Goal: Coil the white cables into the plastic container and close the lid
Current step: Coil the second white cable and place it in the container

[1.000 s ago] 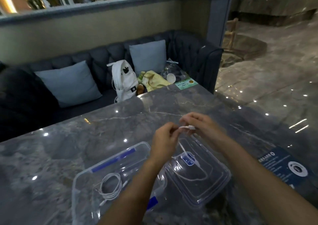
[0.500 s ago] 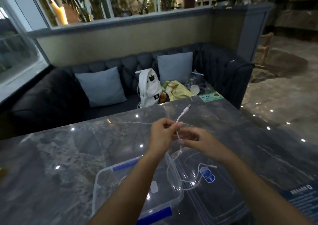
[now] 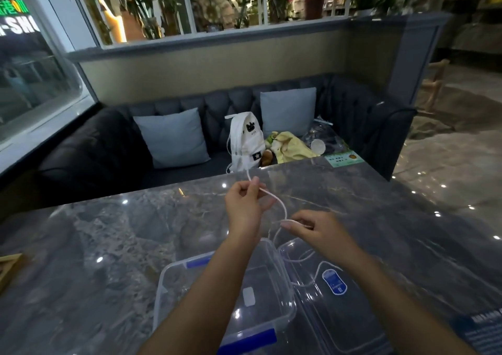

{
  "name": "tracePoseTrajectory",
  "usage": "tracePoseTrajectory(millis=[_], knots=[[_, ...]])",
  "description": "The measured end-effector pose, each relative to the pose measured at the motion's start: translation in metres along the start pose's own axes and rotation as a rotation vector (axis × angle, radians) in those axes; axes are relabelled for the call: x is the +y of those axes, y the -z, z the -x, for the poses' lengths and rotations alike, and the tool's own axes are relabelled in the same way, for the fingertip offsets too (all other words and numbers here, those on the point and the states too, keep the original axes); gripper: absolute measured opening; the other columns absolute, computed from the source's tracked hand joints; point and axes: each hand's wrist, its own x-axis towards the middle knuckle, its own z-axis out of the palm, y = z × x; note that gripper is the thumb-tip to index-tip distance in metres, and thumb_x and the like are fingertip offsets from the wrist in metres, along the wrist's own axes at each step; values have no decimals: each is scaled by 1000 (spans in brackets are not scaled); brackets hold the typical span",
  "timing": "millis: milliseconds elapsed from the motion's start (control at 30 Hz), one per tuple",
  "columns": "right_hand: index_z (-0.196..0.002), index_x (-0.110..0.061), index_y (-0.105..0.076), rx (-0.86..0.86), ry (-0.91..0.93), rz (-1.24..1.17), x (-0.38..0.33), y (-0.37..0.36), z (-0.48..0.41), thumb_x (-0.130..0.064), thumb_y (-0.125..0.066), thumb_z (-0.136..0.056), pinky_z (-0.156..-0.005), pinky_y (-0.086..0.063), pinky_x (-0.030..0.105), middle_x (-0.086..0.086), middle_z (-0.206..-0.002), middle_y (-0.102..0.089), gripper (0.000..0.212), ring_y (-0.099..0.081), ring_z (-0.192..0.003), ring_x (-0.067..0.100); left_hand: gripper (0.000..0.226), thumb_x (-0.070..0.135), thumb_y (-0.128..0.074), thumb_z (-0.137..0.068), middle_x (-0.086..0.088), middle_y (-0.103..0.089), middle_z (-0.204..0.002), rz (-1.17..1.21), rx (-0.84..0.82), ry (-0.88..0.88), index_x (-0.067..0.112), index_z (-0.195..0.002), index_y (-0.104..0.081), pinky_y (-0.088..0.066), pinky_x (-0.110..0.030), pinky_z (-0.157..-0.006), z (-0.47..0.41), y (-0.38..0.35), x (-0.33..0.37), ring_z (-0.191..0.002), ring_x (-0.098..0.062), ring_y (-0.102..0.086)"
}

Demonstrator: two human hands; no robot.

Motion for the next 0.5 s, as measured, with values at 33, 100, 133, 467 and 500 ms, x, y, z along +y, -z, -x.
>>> tracePoseTrajectory(millis=[33, 100, 133, 467, 500], knots=[[-80, -26, -69, -60, -22, -128, -2, 0, 1, -50, -55, -83, -60, -52, 27, -12, -66, -68, 28, -62, -62, 2, 19, 11, -49, -94, -9, -60, -77, 72, 16, 50, 4, -78, -55, -55, -21, -50, -1, 1, 3, -68, -15, -63], [-85, -24, -69, -178, -86, -321, -4, -2, 0, -45, -50, -88, -53, -43, 21, -12, -56, -61, 29, -54, -53, 1, 23, 8, -43, -96, -12, -60, -78, 221, 45, 164, 0, -78, -54, -58, -25, -51, -1, 1, 7, -71, -18, -64], [-93, -21, -69, -213, -115, -365, -4, -3, -1, -43, -50, -88, -53, -41, 20, -12, -59, -60, 30, -53, -53, 2, 24, 6, -41, -97, -14, -60, -78, 287, 52, 214, -1, -78, -53, -58, -28, -54, -1, 1, 7, -72, -19, -64], [-78, -19, -68, -337, -33, -404, -12, -9, -7, -19, -68, -79, -77, -49, 30, 2, -87, -67, 1, -62, -81, 15, 19, 1, -41, -96, -15, -70, -69, 447, -75, 375, -3, -83, -54, -58, -26, -51, 1, 8, 8, -61, -20, -71], [-80, -14, -66, -319, -37, -389, -12, -10, -7, -17, -67, -80, -76, -50, 31, 5, -84, -67, 3, -63, -79, 16, 16, 0, -42, -95, -14, -68, -74, 387, -56, 344, -3, -84, -54, -58, -26, -52, 0, 11, 9, -64, -19, -71]])
